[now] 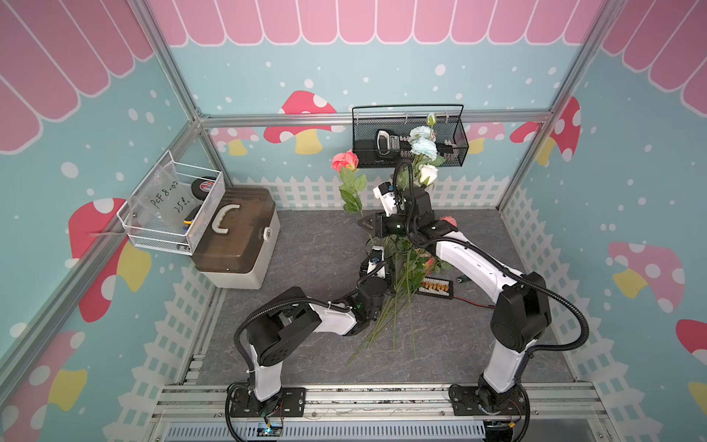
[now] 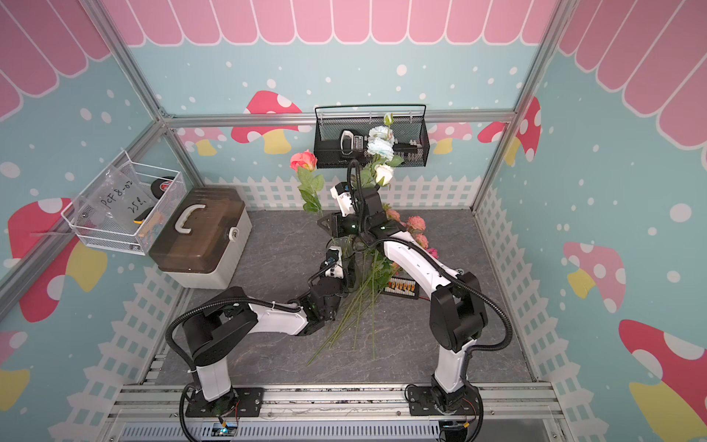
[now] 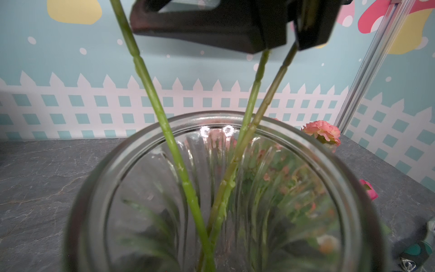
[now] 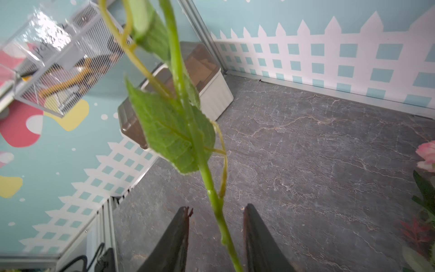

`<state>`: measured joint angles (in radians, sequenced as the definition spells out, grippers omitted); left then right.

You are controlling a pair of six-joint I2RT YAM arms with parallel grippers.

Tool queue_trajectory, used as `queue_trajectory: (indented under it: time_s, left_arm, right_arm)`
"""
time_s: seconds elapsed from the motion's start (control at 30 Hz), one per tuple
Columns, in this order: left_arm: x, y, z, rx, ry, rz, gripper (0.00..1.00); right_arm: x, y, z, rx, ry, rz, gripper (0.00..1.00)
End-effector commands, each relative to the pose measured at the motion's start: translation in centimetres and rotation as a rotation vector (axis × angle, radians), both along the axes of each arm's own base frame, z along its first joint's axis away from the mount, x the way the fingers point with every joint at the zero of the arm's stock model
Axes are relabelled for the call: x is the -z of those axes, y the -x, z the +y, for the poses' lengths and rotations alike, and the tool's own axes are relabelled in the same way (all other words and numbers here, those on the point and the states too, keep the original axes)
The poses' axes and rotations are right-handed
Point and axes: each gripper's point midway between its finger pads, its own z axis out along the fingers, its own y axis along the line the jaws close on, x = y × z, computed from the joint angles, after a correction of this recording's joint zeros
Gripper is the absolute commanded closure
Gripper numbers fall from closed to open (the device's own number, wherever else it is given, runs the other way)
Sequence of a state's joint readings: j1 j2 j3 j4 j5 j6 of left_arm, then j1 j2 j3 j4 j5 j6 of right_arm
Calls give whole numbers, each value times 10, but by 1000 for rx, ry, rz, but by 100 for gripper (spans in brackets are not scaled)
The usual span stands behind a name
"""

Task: Pick out pink flowers from the vase
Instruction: Pick up the flower from the vase, then place the flower at the center of the board.

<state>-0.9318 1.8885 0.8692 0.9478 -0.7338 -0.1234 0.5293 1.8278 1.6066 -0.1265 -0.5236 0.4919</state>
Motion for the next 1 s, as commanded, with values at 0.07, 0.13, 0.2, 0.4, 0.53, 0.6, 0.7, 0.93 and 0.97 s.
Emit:
queue_trajectory:
  time_s: [0.07,0.13,0.2,0.4,0.53,0.6,0.7,0.93,0.97]
  left_arm:
    - [67,13,7,13,-124,154,100]
    - [67,13,7,14,-126,153,100]
    - [68,13,6,15,-133,154,100]
    - [68,11,8,1,-142,150,100]
    - [67,11,8,3,-138,149,100]
    - [66,11,8,5,-136,148,100]
    - [65,11,7,6,-133,146,100]
    - [64,11,6,8,-108,148,100]
    - [64,11,6,9,-104,148,100]
  right_arm:
    - [-4,4,10,-29,3,-18,91]
    - [-17,8,7,-30,-8,-55,98]
    - [-39,15,4,-38,-28,-118,100]
    - [-136,49,-18,-49,-101,-378,100]
    - [-194,73,-47,15,-101,-565,100]
    - [-221,86,-69,83,-84,-665,100]
    - [-251,99,-112,257,-18,-797,100]
    - [-265,102,-260,982,158,-798,100]
    - [-252,100,-276,1066,164,-748,100]
